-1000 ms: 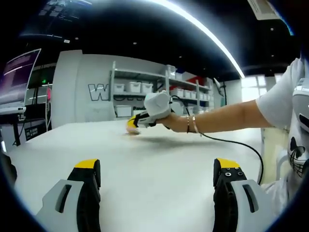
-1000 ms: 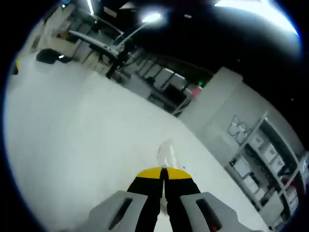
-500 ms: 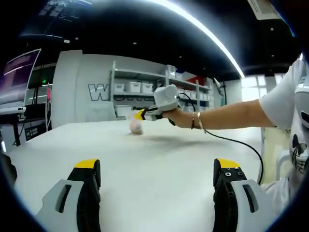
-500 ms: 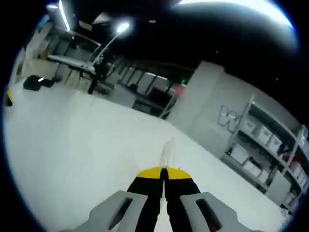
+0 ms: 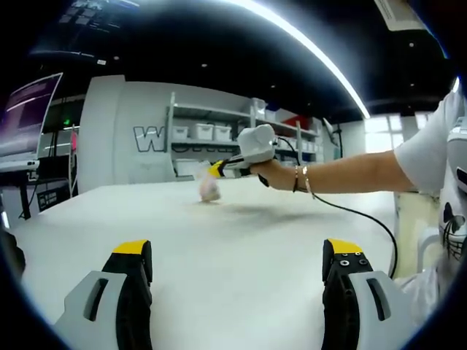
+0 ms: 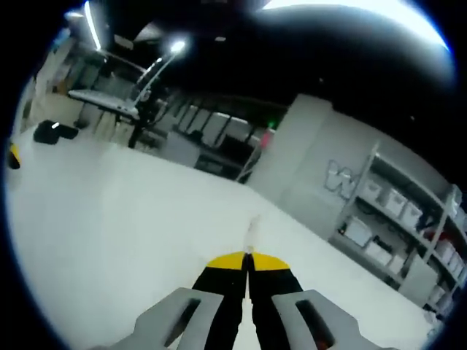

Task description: Open the resealable bag by pulling the two sides of the seal apart until the entire bag opening is separated and visibly accessible.

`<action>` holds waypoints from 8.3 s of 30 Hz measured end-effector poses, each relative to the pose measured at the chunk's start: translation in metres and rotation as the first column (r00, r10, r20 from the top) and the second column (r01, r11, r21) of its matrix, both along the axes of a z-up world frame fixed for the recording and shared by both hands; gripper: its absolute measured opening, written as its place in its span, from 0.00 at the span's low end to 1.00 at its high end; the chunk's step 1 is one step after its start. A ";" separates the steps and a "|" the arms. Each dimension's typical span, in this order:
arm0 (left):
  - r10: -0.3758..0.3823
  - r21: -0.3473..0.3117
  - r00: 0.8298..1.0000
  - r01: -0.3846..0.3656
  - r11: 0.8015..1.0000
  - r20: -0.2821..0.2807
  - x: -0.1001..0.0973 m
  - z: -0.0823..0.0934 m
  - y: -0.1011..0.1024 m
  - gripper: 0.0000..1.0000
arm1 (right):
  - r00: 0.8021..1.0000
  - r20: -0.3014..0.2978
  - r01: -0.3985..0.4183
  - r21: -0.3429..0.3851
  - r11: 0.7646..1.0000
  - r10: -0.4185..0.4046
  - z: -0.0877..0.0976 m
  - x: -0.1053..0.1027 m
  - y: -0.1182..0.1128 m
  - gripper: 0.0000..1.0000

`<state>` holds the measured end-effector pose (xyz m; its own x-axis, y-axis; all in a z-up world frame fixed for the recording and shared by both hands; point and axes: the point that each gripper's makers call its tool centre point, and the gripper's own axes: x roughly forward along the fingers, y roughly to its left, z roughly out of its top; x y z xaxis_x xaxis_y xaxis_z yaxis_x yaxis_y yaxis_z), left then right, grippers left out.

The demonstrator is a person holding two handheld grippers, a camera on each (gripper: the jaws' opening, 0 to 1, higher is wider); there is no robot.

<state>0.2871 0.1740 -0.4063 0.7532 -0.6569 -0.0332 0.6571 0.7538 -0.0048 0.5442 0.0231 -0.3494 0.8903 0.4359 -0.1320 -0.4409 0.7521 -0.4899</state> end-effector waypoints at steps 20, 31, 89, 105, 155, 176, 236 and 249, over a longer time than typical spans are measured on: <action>-0.003 0.003 1.000 0.003 1.000 0.000 -0.001 -0.002 0.000 0.96 | 0.999 0.029 -0.015 0.028 0.999 0.014 0.016 -0.025 0.005 0.00; -0.004 0.003 1.000 0.004 1.000 0.003 -0.001 -0.002 -0.001 0.96 | 0.999 0.043 -0.025 0.052 0.998 0.023 0.026 -0.039 0.001 0.00; -0.049 0.021 0.999 0.049 0.999 -0.012 -0.014 0.017 -0.012 0.92 | 0.990 0.098 -0.114 0.171 0.979 0.098 0.047 -0.115 -0.016 0.00; -0.076 0.046 0.997 0.077 0.996 -0.012 -0.019 0.020 -0.023 0.91 | 0.990 0.093 -0.125 0.214 0.969 0.108 0.039 -0.143 -0.025 0.00; -0.112 0.037 0.993 0.114 0.993 -0.037 -0.022 0.020 -0.031 0.79 | 0.975 0.103 -0.221 0.327 0.919 0.198 0.033 -0.224 -0.011 0.00; -0.132 0.055 0.990 0.134 0.989 -0.046 -0.025 0.018 -0.035 0.71 | 0.969 0.095 -0.247 0.347 0.905 0.228 0.024 -0.252 -0.007 0.00; -0.219 0.413 0.934 0.088 0.906 0.282 -0.059 0.036 -0.053 0.22 | 0.919 0.050 -0.392 0.250 0.886 0.392 -0.027 -0.334 0.045 0.00; -0.284 0.613 0.872 -0.023 0.790 0.399 -0.064 0.033 -0.057 0.11 | 0.910 0.051 -0.412 0.213 0.886 0.411 -0.033 -0.340 0.054 0.00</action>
